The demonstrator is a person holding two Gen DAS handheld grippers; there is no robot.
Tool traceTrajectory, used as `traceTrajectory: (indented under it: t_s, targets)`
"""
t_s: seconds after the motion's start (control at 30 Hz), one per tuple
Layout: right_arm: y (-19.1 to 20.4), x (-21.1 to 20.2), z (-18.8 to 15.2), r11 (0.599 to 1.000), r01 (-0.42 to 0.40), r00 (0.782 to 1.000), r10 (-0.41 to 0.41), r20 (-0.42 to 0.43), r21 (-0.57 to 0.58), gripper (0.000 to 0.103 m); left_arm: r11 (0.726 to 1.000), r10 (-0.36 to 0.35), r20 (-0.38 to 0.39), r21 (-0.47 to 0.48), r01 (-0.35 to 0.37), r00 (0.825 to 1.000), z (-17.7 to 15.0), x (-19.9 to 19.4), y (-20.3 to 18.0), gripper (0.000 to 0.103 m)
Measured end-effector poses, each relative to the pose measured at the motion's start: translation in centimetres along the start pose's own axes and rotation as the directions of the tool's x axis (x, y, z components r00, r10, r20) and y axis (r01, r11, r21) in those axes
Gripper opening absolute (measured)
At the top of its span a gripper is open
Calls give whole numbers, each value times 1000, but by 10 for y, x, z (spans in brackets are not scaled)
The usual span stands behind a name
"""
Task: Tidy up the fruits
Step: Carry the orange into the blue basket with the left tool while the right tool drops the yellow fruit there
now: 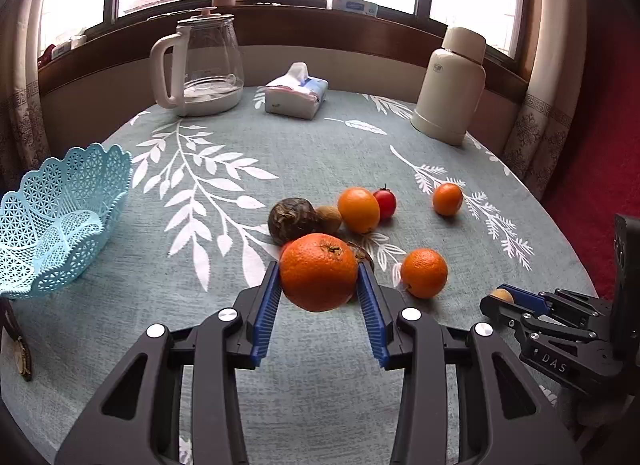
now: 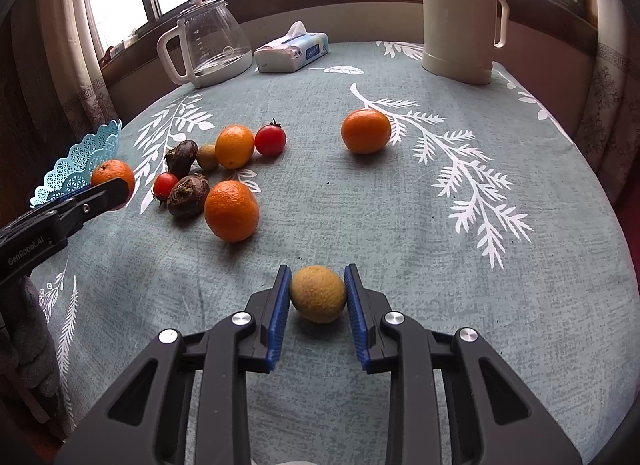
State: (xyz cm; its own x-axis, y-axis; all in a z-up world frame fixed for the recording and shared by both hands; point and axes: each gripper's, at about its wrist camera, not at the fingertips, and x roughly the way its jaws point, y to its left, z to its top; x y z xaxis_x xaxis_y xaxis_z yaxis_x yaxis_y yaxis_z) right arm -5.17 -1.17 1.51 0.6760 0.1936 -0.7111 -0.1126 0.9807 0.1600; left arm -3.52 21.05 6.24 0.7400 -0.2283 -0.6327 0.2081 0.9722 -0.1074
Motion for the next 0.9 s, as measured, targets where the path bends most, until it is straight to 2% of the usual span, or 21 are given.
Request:
traceTrajectory:
  t_s: [0.17,0.43,0.7,0.9]
  targets:
    - [-3,-2,1,998,-31,999,31,8,48,28,997,62,56,-44,-60,996,12,-17,26,40]
    - [8,-1,1,998,-42,999,42,0,36,28,974,197,115,-139,-181,974,25,-40,77,40]
    - [9,-1,1,999,-25,1000,26,-8,42,28,938,314,145,-203,-282,938,31,-55,124,40]
    - [21,-4,8,999,-45,999,45,7,31,28,892,407,118,-263,-367,906,31,-52,167,40]
